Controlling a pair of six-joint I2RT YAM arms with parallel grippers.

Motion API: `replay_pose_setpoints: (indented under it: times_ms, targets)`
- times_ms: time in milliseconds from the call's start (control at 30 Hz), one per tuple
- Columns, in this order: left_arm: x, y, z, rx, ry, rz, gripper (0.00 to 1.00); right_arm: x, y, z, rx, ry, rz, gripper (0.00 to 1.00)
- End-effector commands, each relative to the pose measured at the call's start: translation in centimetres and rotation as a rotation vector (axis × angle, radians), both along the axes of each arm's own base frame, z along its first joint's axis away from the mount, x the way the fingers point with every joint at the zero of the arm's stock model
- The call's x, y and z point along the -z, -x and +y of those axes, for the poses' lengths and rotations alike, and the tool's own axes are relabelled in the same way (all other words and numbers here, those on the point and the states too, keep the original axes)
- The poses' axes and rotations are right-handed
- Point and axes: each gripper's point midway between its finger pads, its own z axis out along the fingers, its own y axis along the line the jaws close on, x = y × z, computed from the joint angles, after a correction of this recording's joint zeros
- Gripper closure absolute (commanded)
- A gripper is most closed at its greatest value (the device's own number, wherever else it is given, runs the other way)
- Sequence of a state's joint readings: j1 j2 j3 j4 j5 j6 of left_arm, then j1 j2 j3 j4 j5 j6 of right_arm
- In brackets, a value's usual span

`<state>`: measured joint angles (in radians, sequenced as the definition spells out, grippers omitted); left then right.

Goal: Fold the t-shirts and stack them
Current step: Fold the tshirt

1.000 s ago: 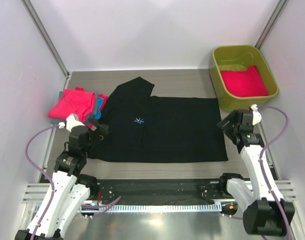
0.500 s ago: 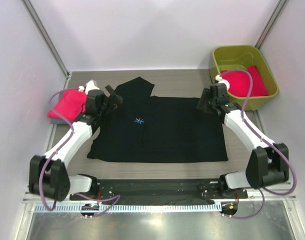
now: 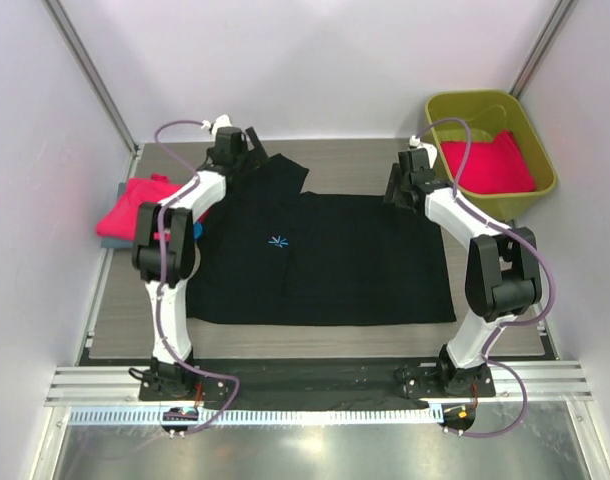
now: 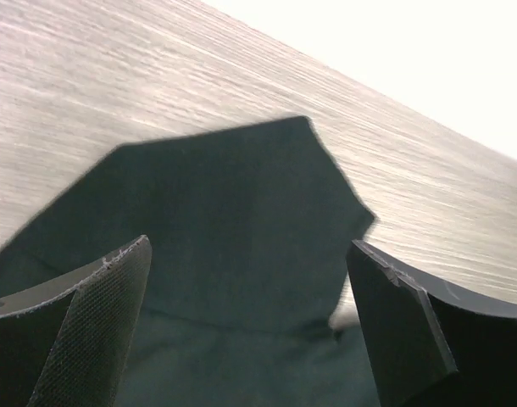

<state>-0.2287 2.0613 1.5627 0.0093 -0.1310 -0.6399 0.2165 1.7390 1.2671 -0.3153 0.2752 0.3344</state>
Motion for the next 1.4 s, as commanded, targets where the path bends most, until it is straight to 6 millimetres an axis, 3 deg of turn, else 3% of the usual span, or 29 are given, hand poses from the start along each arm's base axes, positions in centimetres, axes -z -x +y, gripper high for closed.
replay_pose_setpoints:
  times_ms: [0,33,67,100,133,167,267,300,333,367,400,500,733,833,867,967,1100,1133,1167,1200,1300,1333,1367]
  targets:
    - [-1.8,-4.0,0.6,0.002,-0.081,-0.064,0.03,-2.3,-1.7,0.1,0.009,-0.01,-0.076,0.37]
    - [-1.3,-4.8,0.5,0.004,-0.094,-0.056,0.03,-2.2,-1.7,0.2,0.006,-0.014,-0.076,0.38]
    - [-2.5,-5.9,0.4,0.009,-0.102,-0.072,0.03,-2.0,-1.7,0.1,0.005,-0.02,-0.075,0.38]
    - [-0.1,-6.7,0.4,0.023,-0.129,-0.034,0.03,-1.9,-1.7,0.4,-0.006,-0.036,-0.074,0.38]
    - [0.4,-7.2,0.5,0.027,-0.137,-0.022,0.03,-2.1,-1.6,0.4,-0.006,-0.043,-0.078,0.38]
    - [-0.7,-7.9,0.5,0.031,-0.144,-0.028,0.03,-2.0,-1.6,0.4,-0.009,-0.048,-0.081,0.38]
    - [3.1,-8.5,0.9,0.047,-0.168,0.045,0.03,-2.1,-1.7,0.1,-0.006,-0.057,-0.086,0.37]
    - [2.5,-9.0,0.8,0.053,-0.158,0.034,0.04,-1.9,-1.8,-0.1,0.0,-0.057,-0.082,0.37]
    - [4.5,-9.2,0.8,0.071,-0.139,0.071,0.08,-1.8,-1.9,-0.2,0.005,-0.058,-0.081,0.37]
    - [5.3,-8.8,0.9,0.078,-0.136,0.112,0.09,-1.6,-2.2,-0.5,0.01,-0.059,-0.079,0.37]
    - [4.7,-9.2,0.6,0.091,-0.13,0.099,0.09,-1.4,-2.3,-0.6,0.016,-0.061,-0.074,0.37]
    - [7.4,-8.7,-0.6,0.144,-0.093,0.149,0.11,-1.4,-2.8,-1.0,0.033,-0.052,-0.076,0.38]
    - [10.1,-7.9,-2.6,0.259,-0.019,0.19,0.13,-1.6,-3.1,-1.0,0.025,-0.093,-0.073,0.37]
    - [10.1,-7.8,-3.4,0.303,0.044,0.187,0.22,-1.2,-3.1,-1.3,0.025,-0.126,-0.06,0.37]
    - [10.2,-7.7,-3.6,0.313,0.071,0.192,0.35,-1.1,-3.2,-1.6,0.03,-0.127,-0.059,0.38]
    - [9.8,-7.5,-3.7,0.328,0.087,0.188,0.53,-0.8,-3.4,-1.9,0.037,-0.104,-0.041,0.38]
    - [9.8,-7.2,-3.6,0.337,0.087,0.17,0.63,-0.7,-3.7,-2.1,0.043,-0.092,-0.025,0.38]
    - [9.9,-7.2,-3.3,0.335,0.083,0.171,0.7,-0.8,-3.9,-2.0,0.041,-0.095,-0.021,0.38]
    - [10.0,-7.3,-2.7,0.327,0.082,0.172,0.86,-0.8,-4.0,-1.9,0.037,-0.097,-0.021,0.38]
    - [10.1,-7.3,-2.2,0.316,0.091,0.177,0.96,-0.9,-4.0,-1.8,0.034,-0.103,-0.022,0.39]
    - [10.3,-7.7,-0.1,0.246,0.153,0.162,1.0,-0.4,-4.5,-1.8,0.036,-0.094,-0.011,0.39]
    - [8.6,-7.9,0.7,0.229,0.159,0.124,1.0,-0.8,-4.9,-1.8,0.035,-0.089,-0.014,0.4]
    - [8.1,-8.0,1.6,0.207,0.158,0.102,1.0,0.1,-5.1,-2.0,0.041,-0.081,0.004,0.41]
